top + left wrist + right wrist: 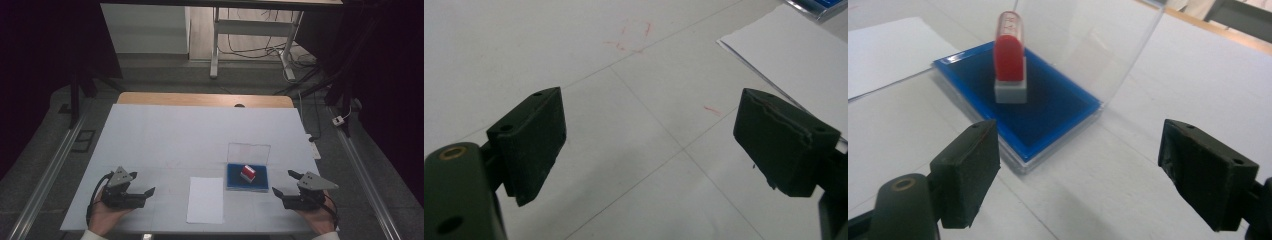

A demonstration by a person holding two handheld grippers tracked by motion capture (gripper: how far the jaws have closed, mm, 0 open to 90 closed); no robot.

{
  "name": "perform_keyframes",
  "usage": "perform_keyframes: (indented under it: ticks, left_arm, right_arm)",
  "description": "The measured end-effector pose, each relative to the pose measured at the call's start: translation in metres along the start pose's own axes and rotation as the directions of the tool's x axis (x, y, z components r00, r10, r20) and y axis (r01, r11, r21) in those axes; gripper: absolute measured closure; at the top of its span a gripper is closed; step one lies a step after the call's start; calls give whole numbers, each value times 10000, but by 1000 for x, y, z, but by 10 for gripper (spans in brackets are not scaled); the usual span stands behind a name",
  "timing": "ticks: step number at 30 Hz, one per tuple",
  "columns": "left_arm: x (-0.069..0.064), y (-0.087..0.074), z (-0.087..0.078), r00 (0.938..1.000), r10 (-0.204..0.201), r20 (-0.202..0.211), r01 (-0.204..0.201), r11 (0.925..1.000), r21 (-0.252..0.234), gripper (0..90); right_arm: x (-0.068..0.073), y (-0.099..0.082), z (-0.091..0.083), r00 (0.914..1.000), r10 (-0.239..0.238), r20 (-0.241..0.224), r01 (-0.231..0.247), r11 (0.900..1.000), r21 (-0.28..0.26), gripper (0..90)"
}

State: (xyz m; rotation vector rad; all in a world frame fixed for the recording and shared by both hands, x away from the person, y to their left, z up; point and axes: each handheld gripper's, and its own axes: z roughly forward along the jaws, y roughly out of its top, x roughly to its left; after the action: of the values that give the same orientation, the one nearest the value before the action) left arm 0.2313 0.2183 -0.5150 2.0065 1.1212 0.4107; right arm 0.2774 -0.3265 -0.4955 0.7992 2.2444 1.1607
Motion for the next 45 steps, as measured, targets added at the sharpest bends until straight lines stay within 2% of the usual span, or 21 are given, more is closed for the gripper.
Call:
perform_keyframes:
  ticks: [7, 19, 25, 34, 45]
  left_arm:
    - [-4, 1, 1, 9997, 235, -42, -235, 9997, -88, 147]
    - [-3, 2, -1, 9994, 238, -252, -248, 9990, -379, 154]
    - [-2, 3, -1, 9995, 255, -198, -261, 9992, -312, 154]
    - [-1, 4, 1, 9995, 293, -143, -297, 9993, -241, 154]
    - [0, 4, 1, 9994, 307, -131, -309, 9993, -203, 157]
  right_arm:
    - [-1, 0, -1, 9999, -36, -159, 35, 10000, -15, 205]
    - [-2, 0, -2, 9999, 72, -117, -73, 10000, -12, 234]
    - [-2, 2, -2, 9999, 78, -117, -78, 10000, 5, 242]
    - [-2, 11, -3, 9999, 37, -129, -39, 10000, -87, 251]
    - [-1, 28, -1, 9997, -93, -225, 94, 9999, 66, 259]
